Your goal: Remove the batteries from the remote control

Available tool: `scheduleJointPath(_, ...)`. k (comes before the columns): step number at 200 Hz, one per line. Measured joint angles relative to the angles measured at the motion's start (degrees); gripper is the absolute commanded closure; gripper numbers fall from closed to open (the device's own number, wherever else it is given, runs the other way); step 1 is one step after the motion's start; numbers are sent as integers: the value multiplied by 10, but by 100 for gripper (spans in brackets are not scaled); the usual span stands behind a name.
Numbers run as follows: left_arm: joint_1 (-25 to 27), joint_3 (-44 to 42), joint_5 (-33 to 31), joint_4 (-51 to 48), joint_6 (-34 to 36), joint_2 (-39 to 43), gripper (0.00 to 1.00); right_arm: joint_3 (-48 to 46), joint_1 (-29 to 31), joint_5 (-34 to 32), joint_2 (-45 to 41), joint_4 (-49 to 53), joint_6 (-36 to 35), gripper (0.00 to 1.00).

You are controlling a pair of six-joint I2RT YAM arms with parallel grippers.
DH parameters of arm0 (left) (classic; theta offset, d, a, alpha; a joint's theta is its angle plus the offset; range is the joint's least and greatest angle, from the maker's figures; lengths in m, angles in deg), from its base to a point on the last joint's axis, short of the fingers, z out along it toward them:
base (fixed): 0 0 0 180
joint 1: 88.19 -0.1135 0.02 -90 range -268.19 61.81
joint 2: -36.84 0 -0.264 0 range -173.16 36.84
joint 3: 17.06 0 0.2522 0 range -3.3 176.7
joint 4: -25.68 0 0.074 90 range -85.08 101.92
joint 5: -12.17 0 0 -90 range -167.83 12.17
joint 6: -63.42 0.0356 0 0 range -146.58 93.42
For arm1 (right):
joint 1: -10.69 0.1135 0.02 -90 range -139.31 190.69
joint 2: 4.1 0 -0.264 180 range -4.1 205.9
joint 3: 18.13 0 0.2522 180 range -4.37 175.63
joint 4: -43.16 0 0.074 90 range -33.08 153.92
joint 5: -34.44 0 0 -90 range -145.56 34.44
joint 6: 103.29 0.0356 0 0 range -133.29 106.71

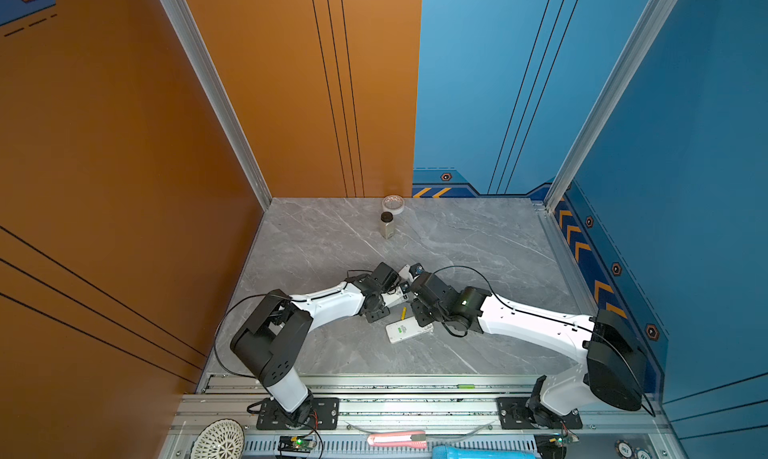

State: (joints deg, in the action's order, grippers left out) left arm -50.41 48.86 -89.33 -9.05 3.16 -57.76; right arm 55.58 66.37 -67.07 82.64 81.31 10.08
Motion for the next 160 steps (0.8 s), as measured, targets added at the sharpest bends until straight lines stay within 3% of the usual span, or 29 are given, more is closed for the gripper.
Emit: scheduleJointPath(160, -3, 8, 2, 0, 5, -7, 100, 0, -4, -1, -10, 0, 0, 100)
